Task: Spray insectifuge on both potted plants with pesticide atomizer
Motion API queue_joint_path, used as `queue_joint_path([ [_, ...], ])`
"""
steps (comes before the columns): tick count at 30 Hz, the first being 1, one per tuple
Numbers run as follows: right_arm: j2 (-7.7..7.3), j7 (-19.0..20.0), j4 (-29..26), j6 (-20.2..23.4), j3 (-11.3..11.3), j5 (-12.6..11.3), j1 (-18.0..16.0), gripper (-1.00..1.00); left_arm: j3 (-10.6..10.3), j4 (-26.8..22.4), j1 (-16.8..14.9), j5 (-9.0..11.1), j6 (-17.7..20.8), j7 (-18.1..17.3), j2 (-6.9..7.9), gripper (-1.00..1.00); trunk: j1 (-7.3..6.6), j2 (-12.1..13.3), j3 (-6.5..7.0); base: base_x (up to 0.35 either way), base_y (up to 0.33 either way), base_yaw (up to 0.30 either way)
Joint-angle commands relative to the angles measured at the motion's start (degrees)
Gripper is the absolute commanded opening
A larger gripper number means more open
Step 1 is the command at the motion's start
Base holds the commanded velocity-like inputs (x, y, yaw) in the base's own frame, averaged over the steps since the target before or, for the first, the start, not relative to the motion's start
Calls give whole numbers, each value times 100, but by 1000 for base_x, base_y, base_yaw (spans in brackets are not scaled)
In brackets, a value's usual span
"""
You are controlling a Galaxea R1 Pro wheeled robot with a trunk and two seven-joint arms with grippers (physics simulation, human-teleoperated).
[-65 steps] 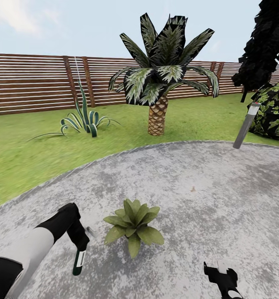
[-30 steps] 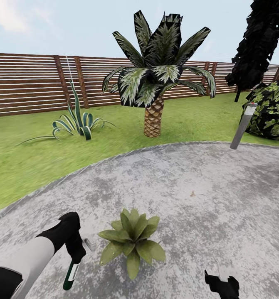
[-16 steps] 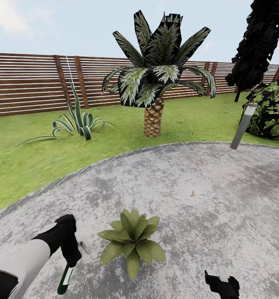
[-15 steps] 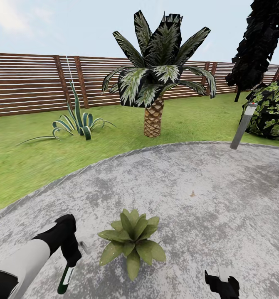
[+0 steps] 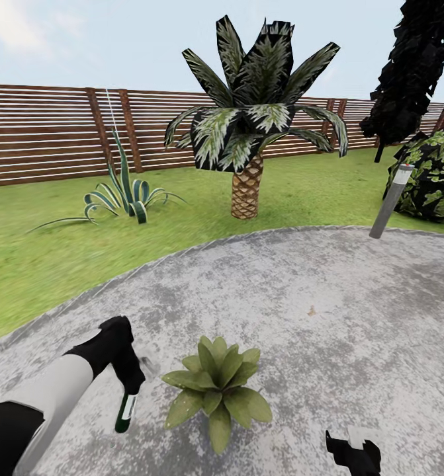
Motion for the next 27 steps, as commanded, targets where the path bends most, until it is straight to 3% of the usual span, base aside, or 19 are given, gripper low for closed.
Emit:
queue_joint_path([
  [1,-1,-32,11,-19,-30,61,-4,100,-135,-12,-66,-35,48,-84,-55,-100,-1,-2,-6,0,0,0],
  [4,-1,-32,8,-19,-30,61,-4,100,-556,-10,-123,-37,59,-127,-157,-100,-1,-2,-6,0,0,0],
  [6,-7,-38,1,-19,-30,57,-5,100,-673,-1,-118,-39,57,-133,-164,-100,-1,-2,-6,0,0,0],
  [11,3,-40,-17,-19,-31,44,-4,100,-760,13,-39,-45,48,-135,-129,-100,-1,-2,-6,0,0,-44],
  [19,16,-47,0,-19,-30,44,-4,100,-759,15,-48,-39,47,-135,-135,-100,-1,-2,-6,-118,112,-250],
  [27,17,-49,2,-19,-30,45,-2,100,-774,98,65,-46,-26,-98,-41,-100,-1,-2,-6,-7,8,-18],
])
